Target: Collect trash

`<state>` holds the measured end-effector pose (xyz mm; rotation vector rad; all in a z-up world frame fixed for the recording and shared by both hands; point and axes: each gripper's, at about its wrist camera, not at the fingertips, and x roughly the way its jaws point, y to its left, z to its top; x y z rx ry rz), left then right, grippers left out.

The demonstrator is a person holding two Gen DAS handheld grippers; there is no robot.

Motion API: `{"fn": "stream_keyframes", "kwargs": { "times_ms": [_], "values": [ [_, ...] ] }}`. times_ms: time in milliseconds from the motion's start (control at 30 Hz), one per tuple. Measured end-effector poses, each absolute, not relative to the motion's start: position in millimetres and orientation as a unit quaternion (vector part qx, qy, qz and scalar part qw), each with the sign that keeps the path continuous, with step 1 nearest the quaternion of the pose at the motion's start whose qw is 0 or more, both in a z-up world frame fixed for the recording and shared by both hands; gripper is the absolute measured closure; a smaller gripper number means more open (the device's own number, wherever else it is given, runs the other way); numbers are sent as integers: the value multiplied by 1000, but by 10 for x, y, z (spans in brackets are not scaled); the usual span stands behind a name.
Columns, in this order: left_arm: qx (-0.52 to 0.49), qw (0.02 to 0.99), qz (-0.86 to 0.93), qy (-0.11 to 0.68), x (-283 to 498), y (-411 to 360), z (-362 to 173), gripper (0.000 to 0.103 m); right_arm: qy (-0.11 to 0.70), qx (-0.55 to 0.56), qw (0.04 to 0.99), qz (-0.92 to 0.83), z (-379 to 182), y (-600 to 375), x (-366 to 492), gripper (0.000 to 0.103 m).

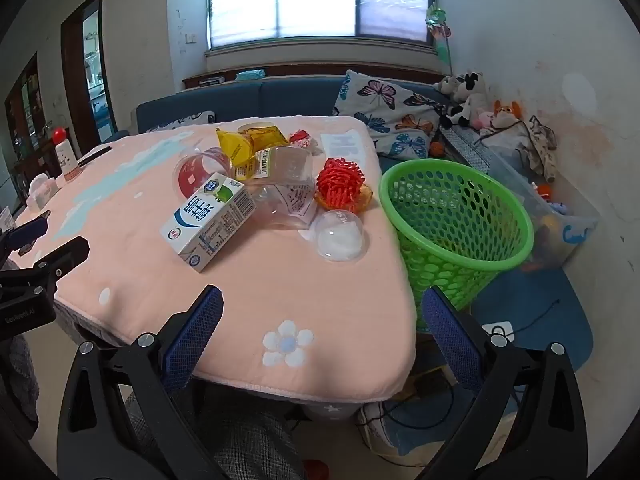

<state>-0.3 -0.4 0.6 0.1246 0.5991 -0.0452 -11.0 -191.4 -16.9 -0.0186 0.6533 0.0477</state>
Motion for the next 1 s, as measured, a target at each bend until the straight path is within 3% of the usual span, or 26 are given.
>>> {"fn": "stream_keyframes", "kwargs": {
  "times_ms": [600,767,1000],
  "values": [
    [46,960,-23,277,-89,69,59,8,305,-8,952,21,-102,-1931,-198,5],
    [43,962,-23,270,-129,48,82,18,296,-8,955,23,-76,-1929,-248,4],
    [38,964,-31,261,-184,30,129,18,292,-8,956,28,-71,-1917,-276,4]
  ]
}}
